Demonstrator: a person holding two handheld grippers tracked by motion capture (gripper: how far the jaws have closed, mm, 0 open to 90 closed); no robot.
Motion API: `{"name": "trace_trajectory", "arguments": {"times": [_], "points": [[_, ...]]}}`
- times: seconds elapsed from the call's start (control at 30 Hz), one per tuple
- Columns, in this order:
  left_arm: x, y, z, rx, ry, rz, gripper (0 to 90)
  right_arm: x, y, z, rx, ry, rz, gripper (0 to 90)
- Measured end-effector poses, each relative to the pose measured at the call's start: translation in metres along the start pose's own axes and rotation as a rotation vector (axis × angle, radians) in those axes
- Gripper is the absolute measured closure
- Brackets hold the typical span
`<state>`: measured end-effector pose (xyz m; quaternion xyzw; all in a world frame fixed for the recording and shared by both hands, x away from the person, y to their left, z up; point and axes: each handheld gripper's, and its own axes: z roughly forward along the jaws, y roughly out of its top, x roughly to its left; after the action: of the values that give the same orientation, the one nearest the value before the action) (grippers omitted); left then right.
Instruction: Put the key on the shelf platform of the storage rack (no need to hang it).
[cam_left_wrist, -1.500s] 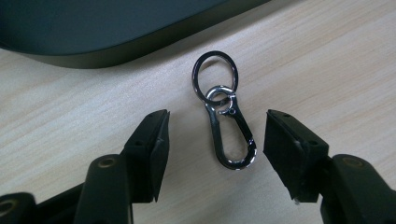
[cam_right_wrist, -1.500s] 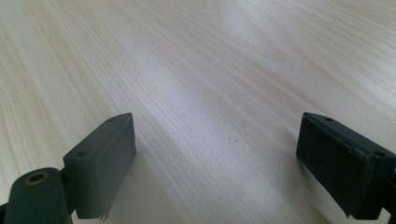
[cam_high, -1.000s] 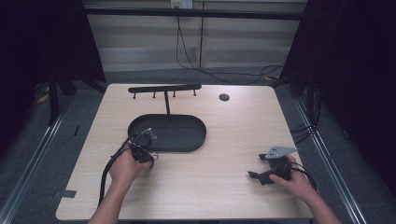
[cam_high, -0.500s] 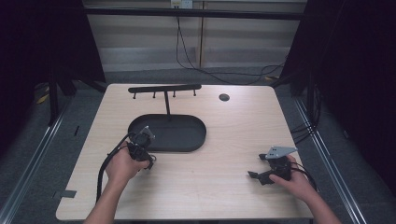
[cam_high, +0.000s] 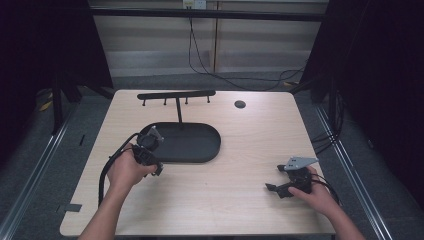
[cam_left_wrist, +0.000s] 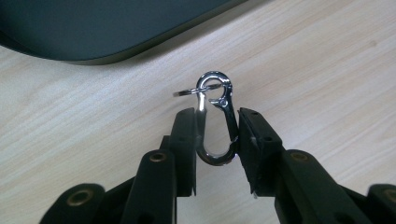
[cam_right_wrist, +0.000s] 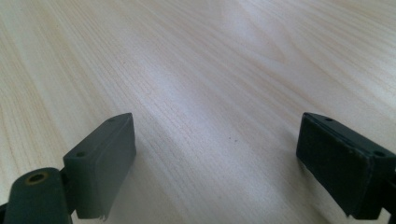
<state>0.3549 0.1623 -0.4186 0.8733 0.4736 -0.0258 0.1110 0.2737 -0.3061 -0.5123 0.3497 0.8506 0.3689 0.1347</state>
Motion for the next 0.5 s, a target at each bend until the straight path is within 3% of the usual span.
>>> {"name": "trace_trajectory", "arguments": {"times": [0.5], "points": [[0.0,0.008,-0.029,0.005,-0.026,0.003,68.3,0.0,0.0,0.0,0.0,0.0,0.0,11.4]]}}
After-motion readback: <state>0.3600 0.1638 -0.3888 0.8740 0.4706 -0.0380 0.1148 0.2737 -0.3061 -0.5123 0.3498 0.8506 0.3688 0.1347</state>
